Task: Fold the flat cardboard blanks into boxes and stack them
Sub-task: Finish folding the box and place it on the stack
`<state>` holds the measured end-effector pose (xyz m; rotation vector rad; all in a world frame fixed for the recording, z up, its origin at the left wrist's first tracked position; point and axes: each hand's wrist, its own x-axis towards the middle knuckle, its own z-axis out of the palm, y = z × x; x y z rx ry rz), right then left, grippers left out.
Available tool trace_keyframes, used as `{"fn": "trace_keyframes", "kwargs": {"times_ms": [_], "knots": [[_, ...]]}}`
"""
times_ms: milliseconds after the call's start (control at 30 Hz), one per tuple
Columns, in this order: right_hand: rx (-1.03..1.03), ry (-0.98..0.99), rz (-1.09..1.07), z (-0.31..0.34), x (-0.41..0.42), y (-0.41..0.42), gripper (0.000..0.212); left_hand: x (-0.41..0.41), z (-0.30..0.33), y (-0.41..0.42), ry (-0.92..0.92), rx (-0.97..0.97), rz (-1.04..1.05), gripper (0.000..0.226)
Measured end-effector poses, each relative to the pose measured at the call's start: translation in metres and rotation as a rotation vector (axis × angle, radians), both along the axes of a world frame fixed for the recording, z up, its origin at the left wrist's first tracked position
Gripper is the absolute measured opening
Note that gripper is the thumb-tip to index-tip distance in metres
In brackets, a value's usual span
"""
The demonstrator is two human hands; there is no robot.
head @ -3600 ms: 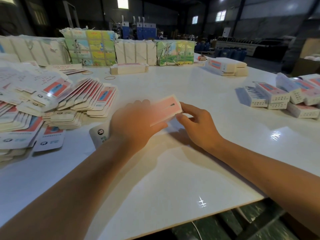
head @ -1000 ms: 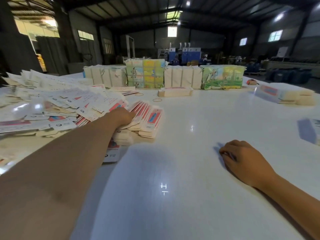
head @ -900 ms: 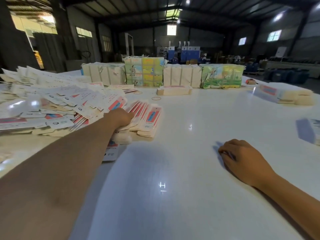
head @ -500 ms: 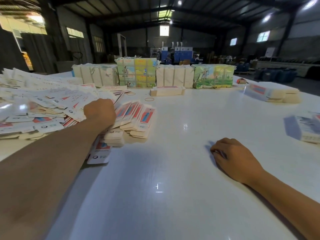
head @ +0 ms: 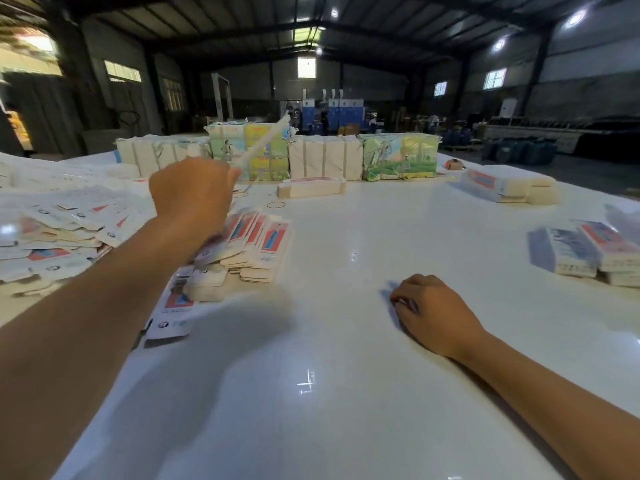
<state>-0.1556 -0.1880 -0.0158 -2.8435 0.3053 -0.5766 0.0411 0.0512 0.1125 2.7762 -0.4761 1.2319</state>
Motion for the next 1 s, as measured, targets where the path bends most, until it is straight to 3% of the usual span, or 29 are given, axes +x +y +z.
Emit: {"fn": "trace_keyframes", "kwargs": {"times_ms": [67,133,233,300,367,500,667,867,1000], "knots": [[0.058,-0.001,-0.008,0.002,0.002,-0.003,0.028,-0.036,-0.014,-0.023,-0.009,0.078,-0.197,0.032],[0.338,-0.112,-0.075,0.008,0.004,-0.006,0.033,-0.07,-0.044,-0.043,-0.049,0.216,-0.379,0.034],[1.232,-0.421,-0.165,0.017,0.002,-0.016,0.049,-0.105,-0.09,-0.056,-0.184,0.433,-0.569,0.026],[1.578,-0.506,-0.13,0.02,-0.002,-0.026,0.058,-0.106,-0.109,-0.06,-0.206,0.452,-0.676,0.025],[1.576,-0.487,-0.124,0.021,-0.003,-0.03,0.053,-0.105,-0.115,-0.061,-0.206,0.44,-0.741,0.025],[1.542,-0.489,-0.118,0.02,-0.001,-0.028,0.022,-0.105,-0.118,-0.057,-0.109,0.383,-0.75,0.026],[1.408,-0.38,-0.085,0.015,0.0,-0.028,0.018,-0.103,-0.121,-0.056,0.085,0.205,-0.703,0.039],[1.293,-0.336,-0.019,0.013,0.0,-0.023,0.031,-0.097,-0.123,-0.062,0.326,0.281,-0.568,0.084],[1.259,-0.337,-0.001,0.014,-0.001,-0.02,0.028,-0.094,-0.118,-0.066,0.402,0.291,-0.578,0.086]]}}
